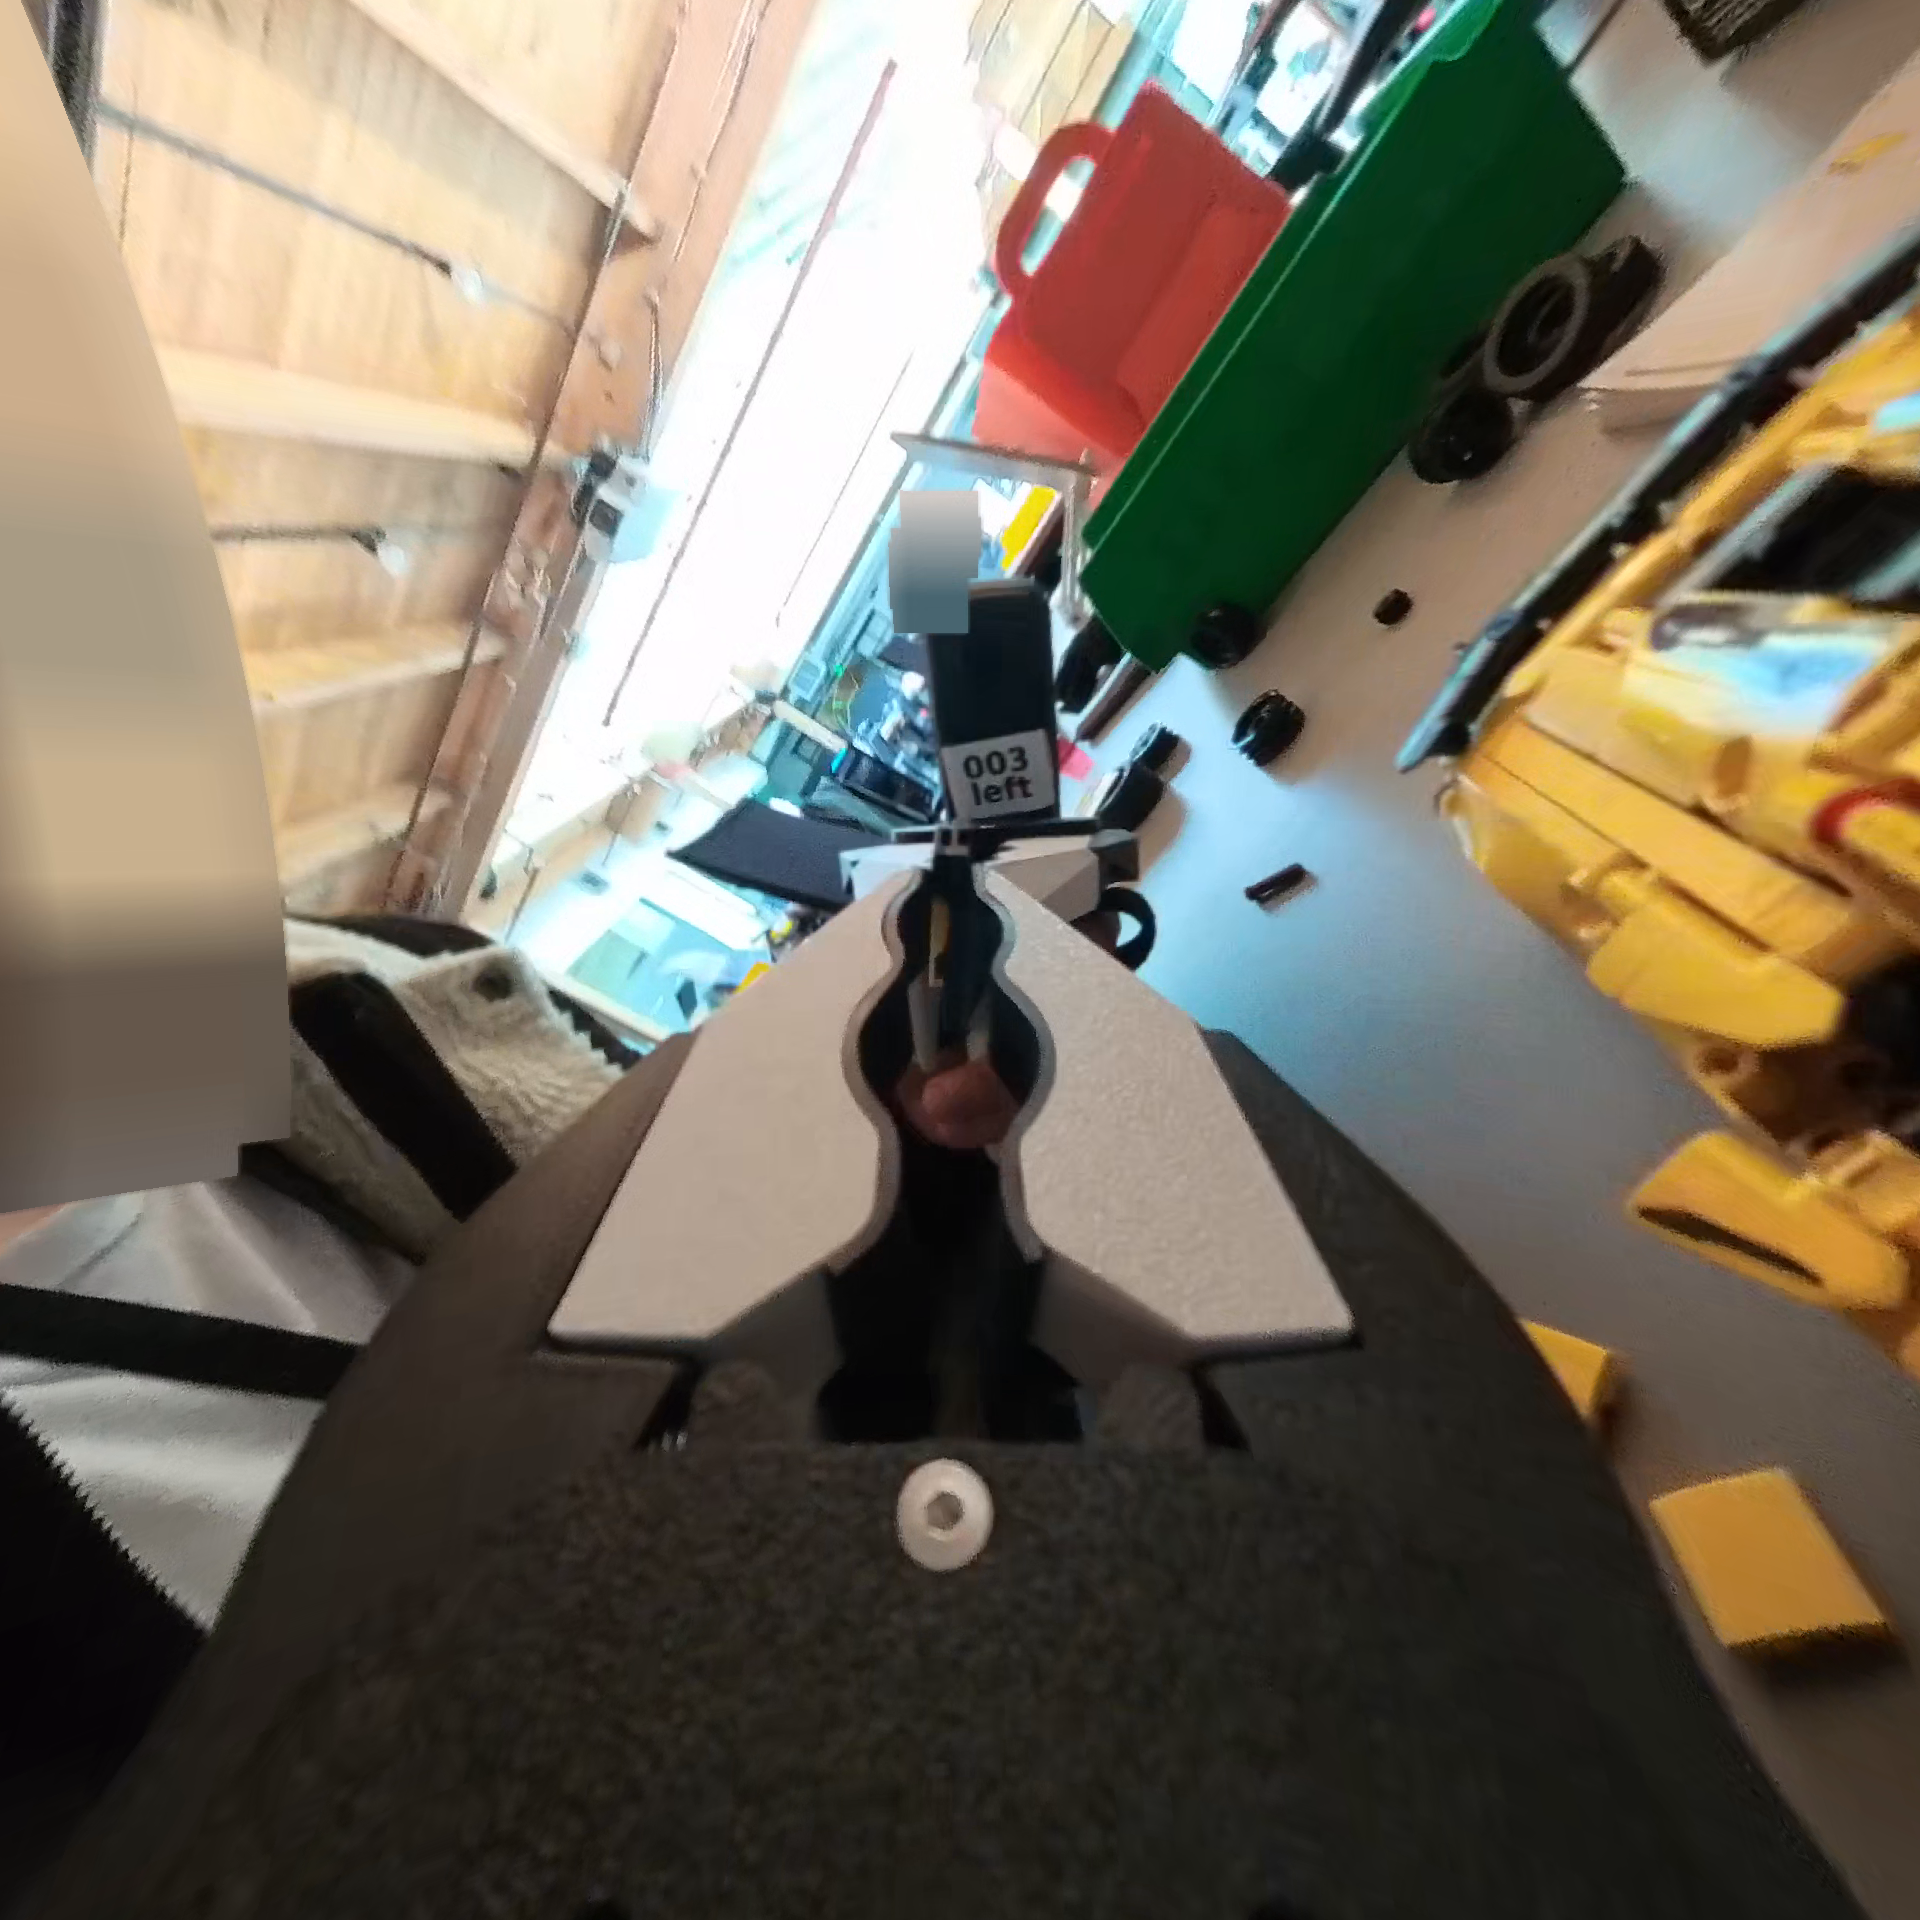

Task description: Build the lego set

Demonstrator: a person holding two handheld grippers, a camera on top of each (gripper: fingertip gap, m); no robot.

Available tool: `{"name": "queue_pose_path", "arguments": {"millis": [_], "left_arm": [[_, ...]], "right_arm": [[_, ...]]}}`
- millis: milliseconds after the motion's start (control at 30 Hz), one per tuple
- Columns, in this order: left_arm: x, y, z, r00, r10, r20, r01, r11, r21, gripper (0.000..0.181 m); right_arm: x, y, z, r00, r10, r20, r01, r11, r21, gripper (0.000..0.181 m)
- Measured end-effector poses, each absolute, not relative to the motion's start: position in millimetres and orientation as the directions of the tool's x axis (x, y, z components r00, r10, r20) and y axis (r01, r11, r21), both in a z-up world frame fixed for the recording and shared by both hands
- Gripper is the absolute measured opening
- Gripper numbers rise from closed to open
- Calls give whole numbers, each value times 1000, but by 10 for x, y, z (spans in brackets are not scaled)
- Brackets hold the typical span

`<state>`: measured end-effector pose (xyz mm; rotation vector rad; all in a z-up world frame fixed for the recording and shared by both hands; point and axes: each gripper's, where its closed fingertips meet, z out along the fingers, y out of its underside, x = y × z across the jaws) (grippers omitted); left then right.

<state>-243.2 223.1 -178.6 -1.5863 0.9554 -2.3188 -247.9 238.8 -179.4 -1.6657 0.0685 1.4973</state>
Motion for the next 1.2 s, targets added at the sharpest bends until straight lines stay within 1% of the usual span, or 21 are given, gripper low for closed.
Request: {"name": "queue_pose_path", "arguments": {"millis": [67, 133, 200, 300, 367, 433, 533, 633, 733, 767, 833, 867, 967, 1067, 1200], "left_arm": [[-2468, 2216, -1712, -454, -479, 751, -185, -774, -605, 6], [-2482, 2186, -1691, -464, -502, 730, -178, -754, -632, 6], [-2488, 2137, -1671, -478, -523, 706, -177, -730, -661, 6], [-2493, 2076, -1652, -492, -562, 665, -168, -689, -705, 6], [-2501, 2040, -1627, -505, -578, 641, -159, -668, -727, 6], [-2500, 2036, -1628, -500, -597, 627, -151, -653, -743, 6], [-2498, 2048, -1640, -494, -596, 633, -155, -656, -739, 6], [-2521, 2035, -1622, -504, -603, 618, -150, -644, -751, 6], [-2531, 2034, -1620, -514, -583, 629, -160, -655, -739, 6], [-2526, 2034, -1626, -509, -589, 627, -160, -651, -742, 6], [-2511, 2011, -1630, -505, -600, 620, -163, -639, -751, 6], [-2507, 1994, -1635, -507, -602, 617, -168, -633, -756, 6], [-2520, 1988, -1617, -515, -602, 611, -162, -631, -759, 6], [-2520, 1976, -1621, -517, -601, 610, -166, -628, -760, 6], [-2505, 1951, -1644, -510, -614, 602, -175, -611, -772, 6]], "right_arm": [[-2491, 2363, -1730, 257, 519, -815, -534, -627, -568, 17], [-2496, 2321, -1650, 195, 540, -819, -530, -644, -551, 19], [-2531, 2284, -1621, 193, 561, -805, -501, -649, -573, 19], [-2619, 2222, -1622, 266, 610, -747, -411, -629, -660, 16], [-2639, 2209, -1615, 336, 643, -688, -362, -586, -725, 7], [-2639, 2206, -1611, 409, 674, -616, -312, -531, -788, 7], [-2634, 2216, -1629, 491, 686, -538, -255, -477, -841, 6], [-2658, 2202, -1615, 508, 683, -525, -250, -466, -849, 6], [-2668, 2202, -1608, 536, 689, -488, -241, -428, -871, 6], [-2664, 2206, -1610, 520, 686, -510, -259, -442, -859, 6], [-2646, 2190, -1604, 436, 670, -601, -315, -513, -799, 6], [-2639, 2171, -1606, 415, 677, -607, -316, -519, -794, 6], [-2586, 2120, -1584, 431, 716, -549, -272, -477, -836, 10], [-2496, 2138, -1565, 466, 712, -526, -238, -471, -849, 17], [-2528, 2126, -1585, 483, 719, -500, -170, -484, -859, 19]]}}
